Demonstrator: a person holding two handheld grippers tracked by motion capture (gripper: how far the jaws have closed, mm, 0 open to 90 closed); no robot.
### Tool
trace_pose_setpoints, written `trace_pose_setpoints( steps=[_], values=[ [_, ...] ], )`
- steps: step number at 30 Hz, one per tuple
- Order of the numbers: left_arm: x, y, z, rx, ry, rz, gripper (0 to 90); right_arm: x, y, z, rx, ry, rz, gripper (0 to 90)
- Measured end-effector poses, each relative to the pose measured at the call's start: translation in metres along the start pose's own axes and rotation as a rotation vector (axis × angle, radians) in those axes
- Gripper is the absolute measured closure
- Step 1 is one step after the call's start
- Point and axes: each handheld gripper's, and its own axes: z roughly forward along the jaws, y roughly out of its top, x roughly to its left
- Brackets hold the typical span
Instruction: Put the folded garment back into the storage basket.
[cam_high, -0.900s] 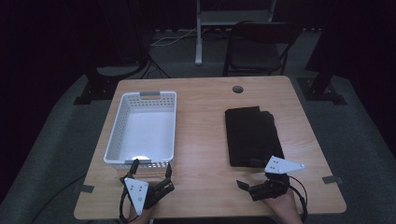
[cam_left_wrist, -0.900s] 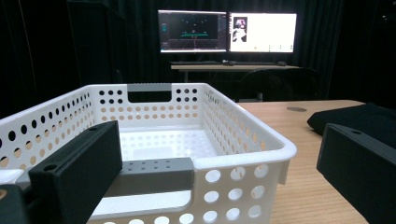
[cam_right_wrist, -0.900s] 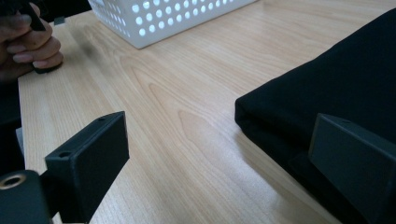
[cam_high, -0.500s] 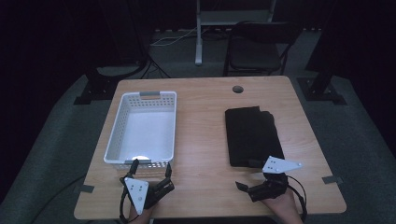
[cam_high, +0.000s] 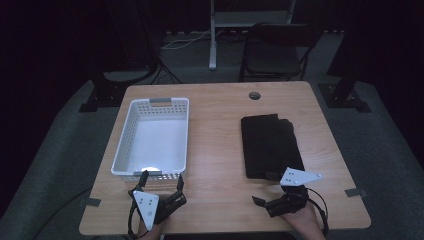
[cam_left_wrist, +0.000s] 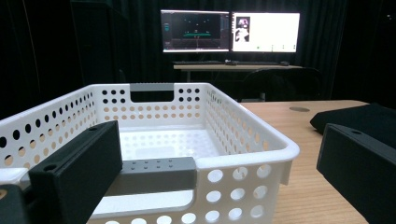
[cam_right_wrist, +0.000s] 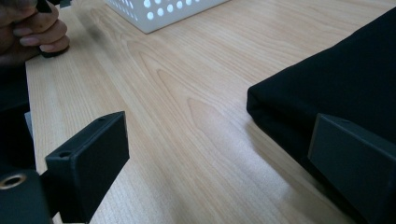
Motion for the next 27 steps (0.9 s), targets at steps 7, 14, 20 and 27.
trace_pose_setpoints(
  steps=[7, 14, 20, 27],
  values=[
    [0.0, 0.0, 0.0, 0.003, 0.0, 0.0, 1.3, 0.002, -0.001, -0.003, 0.0, 0.013, 0.0, 4.9],
    [0.0, 0.0, 0.0, 0.005, -0.001, 0.001, 1.3, 0.003, -0.001, -0.006, -0.01, -0.004, -0.012, 5.8],
    [0.0, 0.0, 0.001, 0.006, -0.001, 0.001, 1.3, 0.004, 0.0, -0.008, -0.016, -0.007, -0.013, 5.9],
    [0.0, 0.0, 0.0, 0.002, -0.001, 0.0, 1.3, 0.009, 0.009, -0.012, -0.035, 0.0, -0.03, 5.8]
  ],
)
